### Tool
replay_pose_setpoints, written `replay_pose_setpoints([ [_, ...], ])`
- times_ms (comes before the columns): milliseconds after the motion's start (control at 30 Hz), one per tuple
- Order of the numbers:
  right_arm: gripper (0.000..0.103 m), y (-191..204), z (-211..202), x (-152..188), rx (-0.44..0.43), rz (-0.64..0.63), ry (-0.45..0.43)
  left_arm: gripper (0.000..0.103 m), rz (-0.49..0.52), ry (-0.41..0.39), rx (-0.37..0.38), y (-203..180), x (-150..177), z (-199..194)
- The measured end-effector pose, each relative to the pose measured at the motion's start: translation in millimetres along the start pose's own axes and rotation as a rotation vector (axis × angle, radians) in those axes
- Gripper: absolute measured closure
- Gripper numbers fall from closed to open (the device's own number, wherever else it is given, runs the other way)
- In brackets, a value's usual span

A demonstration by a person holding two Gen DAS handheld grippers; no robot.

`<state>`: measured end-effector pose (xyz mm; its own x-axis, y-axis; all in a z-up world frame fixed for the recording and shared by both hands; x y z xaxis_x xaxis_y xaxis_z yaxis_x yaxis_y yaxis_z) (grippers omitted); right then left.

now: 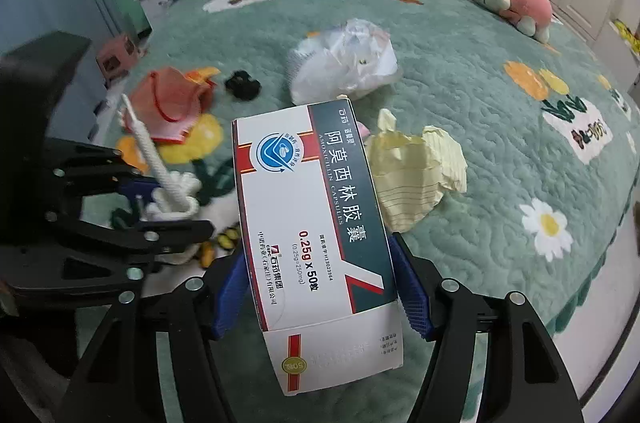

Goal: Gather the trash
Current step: 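Carry the rope and the medicine box to the orange bin with both grippers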

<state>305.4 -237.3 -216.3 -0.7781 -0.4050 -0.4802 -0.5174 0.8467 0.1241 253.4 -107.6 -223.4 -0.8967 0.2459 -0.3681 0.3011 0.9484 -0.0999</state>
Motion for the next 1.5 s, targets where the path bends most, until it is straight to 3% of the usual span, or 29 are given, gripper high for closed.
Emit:
replay_pose_setpoints([
  [333,0.038,36,-64,7,-0.007,0.075,-0.125,0.064,0.028,-0.090,-0.006,-6,13,-53],
  [633,0.038,48,-132,51,0.056,0.202,-0.238,0.064,0.117,-0.166,0.020,-45,26,-94],
  [800,0.038,40,-175,98,0.122,0.306,-0.300,0.064,0.208,-0.189,0.068,-85,31,-104],
  [1067,0.038,7,-229,197,0.238,0.508,-0.349,0.064,0.441,-0.192,0.162,-193,45,-105],
  [1300,0.038,-24,-267,295,0.342,0.702,-0.371,0.064,0.661,-0.142,0.259,-297,72,-88],
  [1500,0.038,-48,-288,385,0.421,0.893,-0.363,0.064,0.789,-0.056,0.329,-364,98,-55],
])
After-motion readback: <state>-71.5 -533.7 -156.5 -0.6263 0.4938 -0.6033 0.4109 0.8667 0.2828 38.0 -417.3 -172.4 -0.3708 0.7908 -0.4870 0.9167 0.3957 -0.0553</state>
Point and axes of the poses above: each gripper's, at about its wrist camera, not at the fingertips, and z roughly the way its jaws point, y to its left, x to its underside, the point moved 5 cm from there along z, roughly the way its jaws point, and after that the axes turned 4 degrees about -x, right-handed, at the moved point
